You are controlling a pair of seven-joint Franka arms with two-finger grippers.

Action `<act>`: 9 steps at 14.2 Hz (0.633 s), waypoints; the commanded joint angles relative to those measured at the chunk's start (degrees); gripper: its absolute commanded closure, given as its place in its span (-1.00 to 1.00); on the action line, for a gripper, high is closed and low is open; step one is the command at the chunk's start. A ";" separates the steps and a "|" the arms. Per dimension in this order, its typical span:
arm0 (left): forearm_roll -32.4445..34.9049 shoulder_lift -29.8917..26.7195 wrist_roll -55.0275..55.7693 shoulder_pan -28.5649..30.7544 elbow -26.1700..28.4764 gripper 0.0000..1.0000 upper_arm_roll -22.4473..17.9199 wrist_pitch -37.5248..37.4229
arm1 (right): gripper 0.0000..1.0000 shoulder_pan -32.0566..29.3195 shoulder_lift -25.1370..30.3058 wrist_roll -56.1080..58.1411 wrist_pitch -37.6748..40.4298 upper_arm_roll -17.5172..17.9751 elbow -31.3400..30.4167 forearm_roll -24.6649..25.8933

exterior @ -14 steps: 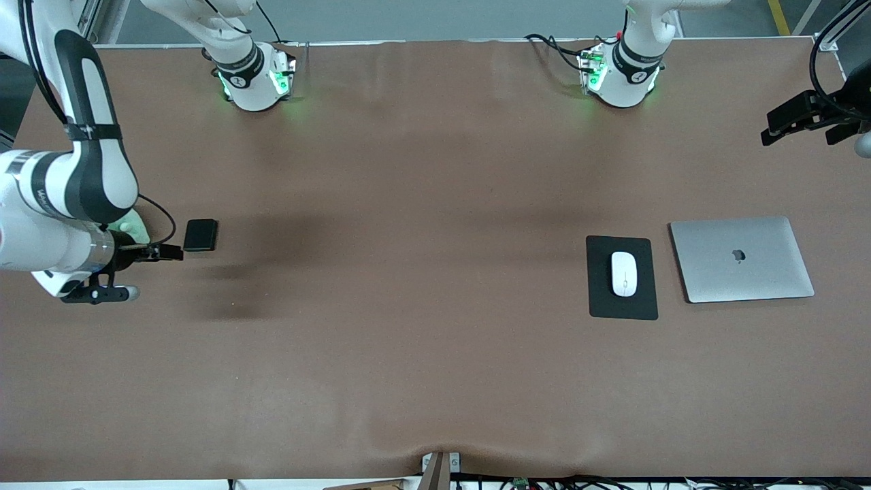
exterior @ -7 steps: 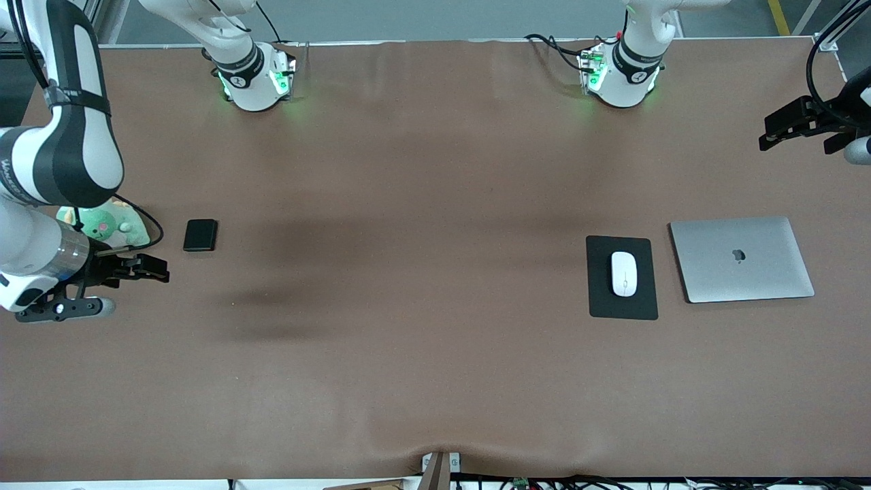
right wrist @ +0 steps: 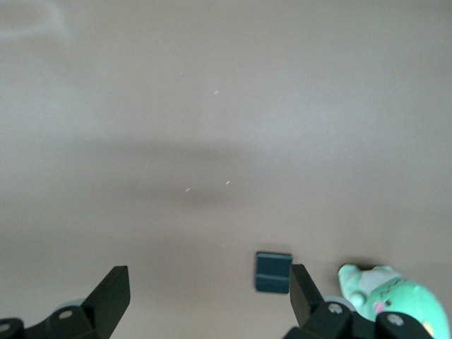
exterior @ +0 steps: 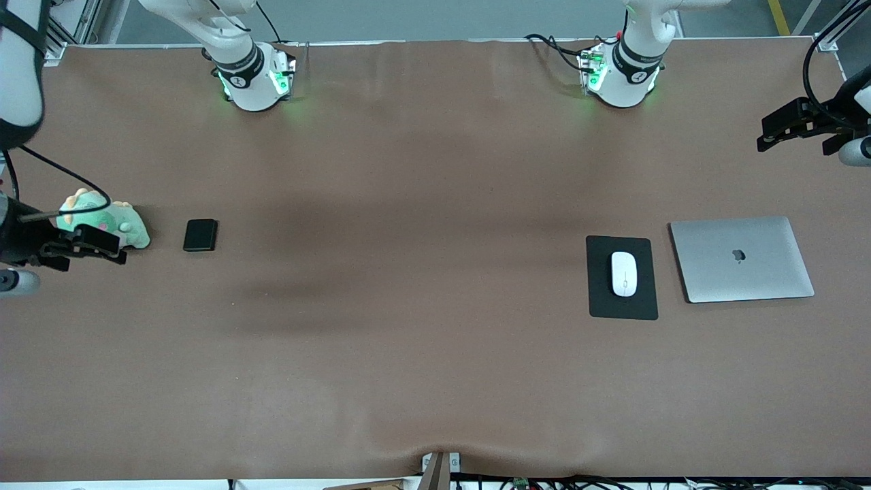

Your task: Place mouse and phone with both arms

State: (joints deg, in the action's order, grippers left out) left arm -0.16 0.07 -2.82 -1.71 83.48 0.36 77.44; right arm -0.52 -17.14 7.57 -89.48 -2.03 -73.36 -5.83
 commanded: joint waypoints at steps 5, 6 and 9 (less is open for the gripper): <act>1.21 -0.77 -0.61 0.39 0.10 -1.00 0.34 0.43 | -1.00 -0.27 5.17 -0.28 15.71 0.01 5.24 -0.50; 1.21 -0.77 -0.61 0.39 0.10 -1.00 0.34 0.43 | -1.00 -0.62 6.06 -0.36 16.96 0.09 4.90 0.11; 1.12 -0.68 -0.61 0.48 0.19 -1.00 0.25 0.43 | -1.00 -0.98 9.04 -0.45 20.04 -0.17 1.75 0.64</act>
State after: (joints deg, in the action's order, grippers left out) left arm -0.15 0.04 -2.82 -1.45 83.39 0.40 77.46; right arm -0.81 -10.30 7.47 -70.14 -2.45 -68.58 -5.76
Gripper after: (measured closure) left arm 0.000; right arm 0.000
